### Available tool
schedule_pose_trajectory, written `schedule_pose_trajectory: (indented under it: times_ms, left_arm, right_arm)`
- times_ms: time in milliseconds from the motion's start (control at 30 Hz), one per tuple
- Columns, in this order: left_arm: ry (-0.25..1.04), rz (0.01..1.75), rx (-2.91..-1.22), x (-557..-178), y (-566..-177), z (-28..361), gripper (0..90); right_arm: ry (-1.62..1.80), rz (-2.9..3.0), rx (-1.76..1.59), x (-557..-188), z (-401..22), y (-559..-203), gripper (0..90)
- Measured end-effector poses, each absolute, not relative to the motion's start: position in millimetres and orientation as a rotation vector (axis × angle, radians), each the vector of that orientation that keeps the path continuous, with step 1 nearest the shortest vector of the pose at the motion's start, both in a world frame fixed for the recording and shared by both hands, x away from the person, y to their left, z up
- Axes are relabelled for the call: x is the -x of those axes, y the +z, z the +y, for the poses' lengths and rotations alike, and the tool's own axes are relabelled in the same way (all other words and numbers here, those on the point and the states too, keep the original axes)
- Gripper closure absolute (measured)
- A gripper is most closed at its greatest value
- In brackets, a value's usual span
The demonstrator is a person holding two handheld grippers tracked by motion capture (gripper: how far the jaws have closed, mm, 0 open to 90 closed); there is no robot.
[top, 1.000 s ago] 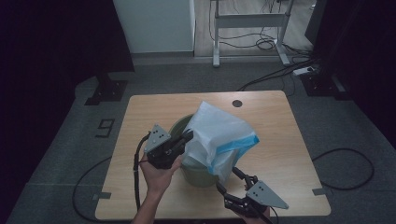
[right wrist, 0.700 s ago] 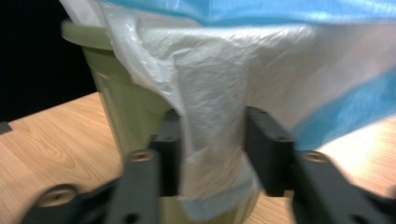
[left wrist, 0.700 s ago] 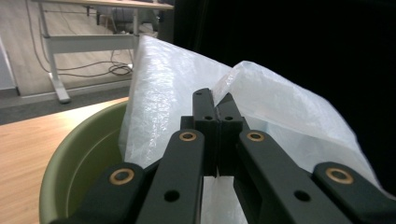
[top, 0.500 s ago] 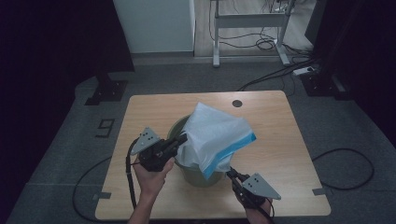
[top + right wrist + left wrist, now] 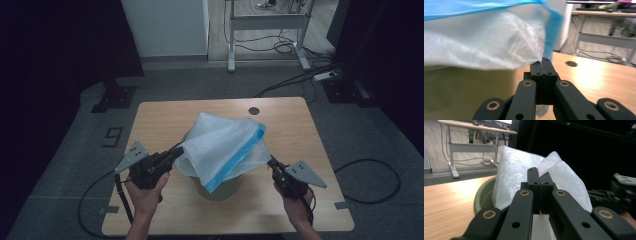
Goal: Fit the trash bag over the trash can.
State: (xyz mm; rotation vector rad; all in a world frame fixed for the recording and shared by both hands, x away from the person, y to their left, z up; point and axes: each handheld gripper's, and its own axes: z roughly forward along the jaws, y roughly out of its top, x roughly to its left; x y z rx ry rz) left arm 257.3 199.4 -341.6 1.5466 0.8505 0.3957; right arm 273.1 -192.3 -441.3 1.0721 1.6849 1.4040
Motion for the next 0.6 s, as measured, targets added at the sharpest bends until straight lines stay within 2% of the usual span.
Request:
schedule_pose_trajectory:
  times_ms: [233,600]
  left_arm:
    - [0.371,0.841,-1.531,-250,-347,215,90.0]
    - [0.333,0.853,-1.54,-231,-372,231,90.0]
  right_arm:
    - [1.319,1.678,-1.124,-311,-209,-431,88.9]
    - [1.263,1.679,-1.174,-359,-205,-419,88.8]
